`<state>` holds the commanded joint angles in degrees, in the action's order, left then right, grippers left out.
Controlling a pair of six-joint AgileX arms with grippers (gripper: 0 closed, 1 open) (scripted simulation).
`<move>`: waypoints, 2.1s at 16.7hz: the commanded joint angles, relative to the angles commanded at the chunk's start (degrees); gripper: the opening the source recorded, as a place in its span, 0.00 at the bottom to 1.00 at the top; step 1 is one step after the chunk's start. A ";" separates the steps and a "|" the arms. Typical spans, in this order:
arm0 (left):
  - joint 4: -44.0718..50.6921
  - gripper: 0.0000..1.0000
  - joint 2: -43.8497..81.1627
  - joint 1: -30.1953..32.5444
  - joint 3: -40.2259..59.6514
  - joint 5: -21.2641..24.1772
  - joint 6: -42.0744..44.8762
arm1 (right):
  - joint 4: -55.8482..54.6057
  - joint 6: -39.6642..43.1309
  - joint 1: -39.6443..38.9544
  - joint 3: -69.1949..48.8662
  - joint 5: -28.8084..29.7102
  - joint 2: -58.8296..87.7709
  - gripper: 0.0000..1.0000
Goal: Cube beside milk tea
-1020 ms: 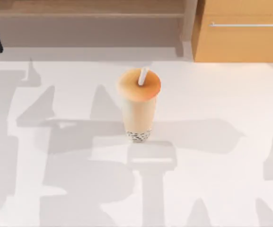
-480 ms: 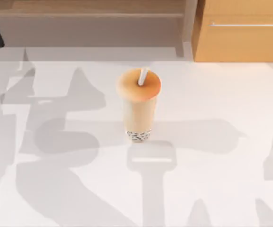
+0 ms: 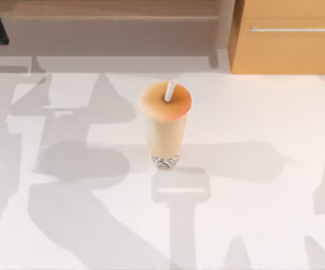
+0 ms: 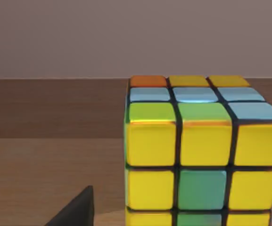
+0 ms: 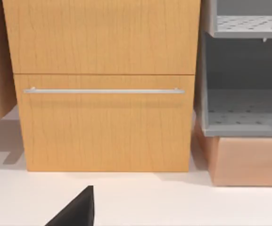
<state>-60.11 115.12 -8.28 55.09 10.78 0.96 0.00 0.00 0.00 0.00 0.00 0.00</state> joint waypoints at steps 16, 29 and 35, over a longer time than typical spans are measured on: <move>3.82 0.70 8.39 -0.17 12.00 0.23 -0.18 | 0.00 0.00 0.00 0.00 0.00 0.00 1.00; 3.82 0.00 8.39 -0.17 12.00 0.23 -0.18 | 0.00 0.00 0.00 0.00 0.00 0.00 1.00; 3.77 0.00 8.30 -0.07 11.93 0.22 -0.11 | 0.00 0.00 0.00 0.00 0.00 0.00 1.00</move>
<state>-56.34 123.41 -8.35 67.02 11.00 0.85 0.00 0.00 0.00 0.00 0.00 0.00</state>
